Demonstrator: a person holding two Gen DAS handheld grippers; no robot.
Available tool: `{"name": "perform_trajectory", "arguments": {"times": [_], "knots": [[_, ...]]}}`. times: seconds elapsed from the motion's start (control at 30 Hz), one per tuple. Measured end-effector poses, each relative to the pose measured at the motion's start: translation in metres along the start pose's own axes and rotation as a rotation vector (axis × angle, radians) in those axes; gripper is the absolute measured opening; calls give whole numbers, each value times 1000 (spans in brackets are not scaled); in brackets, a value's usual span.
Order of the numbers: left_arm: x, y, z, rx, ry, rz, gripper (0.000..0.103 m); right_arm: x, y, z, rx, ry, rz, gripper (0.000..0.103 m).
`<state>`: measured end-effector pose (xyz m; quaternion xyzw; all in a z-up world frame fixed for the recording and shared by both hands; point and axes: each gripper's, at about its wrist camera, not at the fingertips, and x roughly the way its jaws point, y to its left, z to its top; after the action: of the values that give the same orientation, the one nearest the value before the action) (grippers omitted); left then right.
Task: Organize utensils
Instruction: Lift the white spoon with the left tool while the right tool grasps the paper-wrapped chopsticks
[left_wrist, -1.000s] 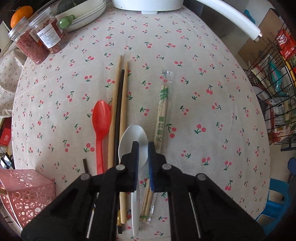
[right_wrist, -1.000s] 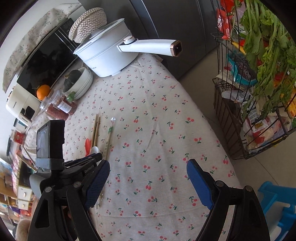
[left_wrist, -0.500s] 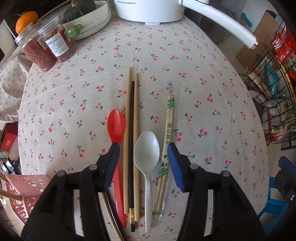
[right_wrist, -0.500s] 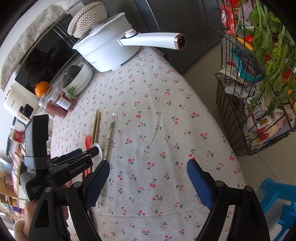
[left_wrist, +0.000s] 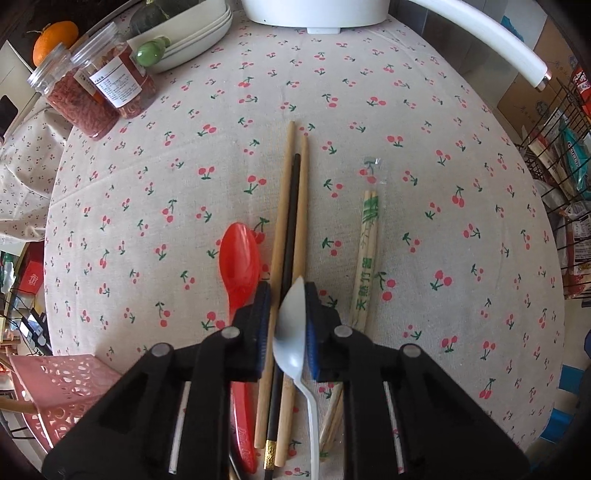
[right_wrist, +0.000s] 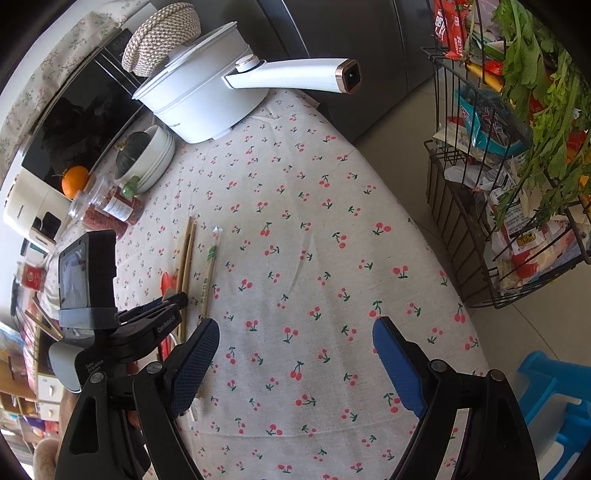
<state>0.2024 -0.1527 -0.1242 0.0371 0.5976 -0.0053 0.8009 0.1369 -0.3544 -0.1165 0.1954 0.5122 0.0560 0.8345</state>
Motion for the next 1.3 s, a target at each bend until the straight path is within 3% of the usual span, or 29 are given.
{"name": "perform_trajectory", "arguments": {"times": [0.13,0.5,0.7,0.8,0.93,1.13,1.2,1.27,1.3], "knots": [[-26,5,-8,11,-65,-46,13,5,2,0,0,10,-4,86],[-143,36,-75,121,-416,-196,13,26,28,-2,-37,53,-19,86],[-176,76,-111,111,-585,-229,13,61,62,4,-106,88,-19,86],[-179,99,-116,81,-590,-270,13,86,73,6,-143,106,-33,86],[-190,122,-118,40,-632,-300,13,111,82,17,-138,110,-49,70],[-204,159,-123,-48,-682,-332,13,134,105,34,-107,92,-52,60],[-206,169,-122,-70,-697,-329,13,139,116,36,-157,66,-138,54],[-208,176,-121,-90,-712,-325,13,143,128,34,-222,43,-251,34],[-209,181,-121,-98,-719,-324,13,144,132,33,-246,34,-290,32]]}}
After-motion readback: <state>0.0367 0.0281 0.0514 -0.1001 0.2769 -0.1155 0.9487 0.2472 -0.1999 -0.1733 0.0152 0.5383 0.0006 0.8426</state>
